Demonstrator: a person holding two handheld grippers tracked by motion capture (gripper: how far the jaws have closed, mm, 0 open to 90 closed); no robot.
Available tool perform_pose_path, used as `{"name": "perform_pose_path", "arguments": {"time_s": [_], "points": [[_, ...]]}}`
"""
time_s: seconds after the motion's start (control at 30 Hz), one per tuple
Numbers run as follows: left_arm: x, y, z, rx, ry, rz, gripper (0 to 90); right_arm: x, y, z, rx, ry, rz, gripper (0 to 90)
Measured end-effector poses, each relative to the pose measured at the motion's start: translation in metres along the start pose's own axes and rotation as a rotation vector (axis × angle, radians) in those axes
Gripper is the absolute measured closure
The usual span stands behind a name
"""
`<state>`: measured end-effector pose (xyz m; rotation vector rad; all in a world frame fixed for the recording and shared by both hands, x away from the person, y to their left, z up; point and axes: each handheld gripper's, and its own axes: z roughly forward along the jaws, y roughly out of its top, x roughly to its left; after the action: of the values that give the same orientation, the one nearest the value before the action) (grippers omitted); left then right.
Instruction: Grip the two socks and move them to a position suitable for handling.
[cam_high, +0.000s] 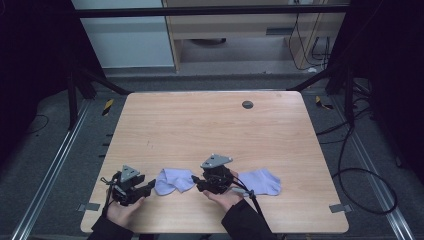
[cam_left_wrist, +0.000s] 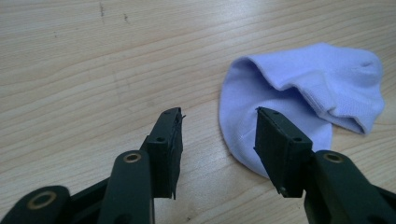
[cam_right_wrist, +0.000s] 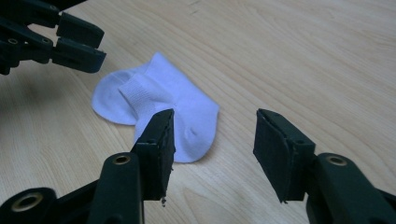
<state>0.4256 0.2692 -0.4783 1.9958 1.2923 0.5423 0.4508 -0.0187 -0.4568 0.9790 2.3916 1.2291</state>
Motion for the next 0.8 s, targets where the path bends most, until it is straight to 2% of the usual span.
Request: {"name": "perform_pose_path", "arguments": {"time_s": [0.23, 0.43, 0.53, 0.8], "points": [[-0.003, 0.001, 0.007, 0.016, 0.001, 0.016, 52.5, 0.009, -0.003, 0.013, 0.024, 0.021, -0.003, 52.5], [-0.004, 0.001, 0.01, 0.026, -0.008, 0.024, 55.1, 0.02, -0.003, 0.028, 0.045, 0.043, -0.025, 55.3], [-0.004, 0.001, 0.012, 0.032, -0.014, 0.023, 57.1, 0.028, -0.003, 0.038, 0.075, 0.051, -0.049, 57.6], [-0.006, 0.0, 0.017, 0.053, -0.024, 0.032, 61.0, 0.036, -0.004, 0.053, 0.104, 0.067, -0.069, 60.0]]}}
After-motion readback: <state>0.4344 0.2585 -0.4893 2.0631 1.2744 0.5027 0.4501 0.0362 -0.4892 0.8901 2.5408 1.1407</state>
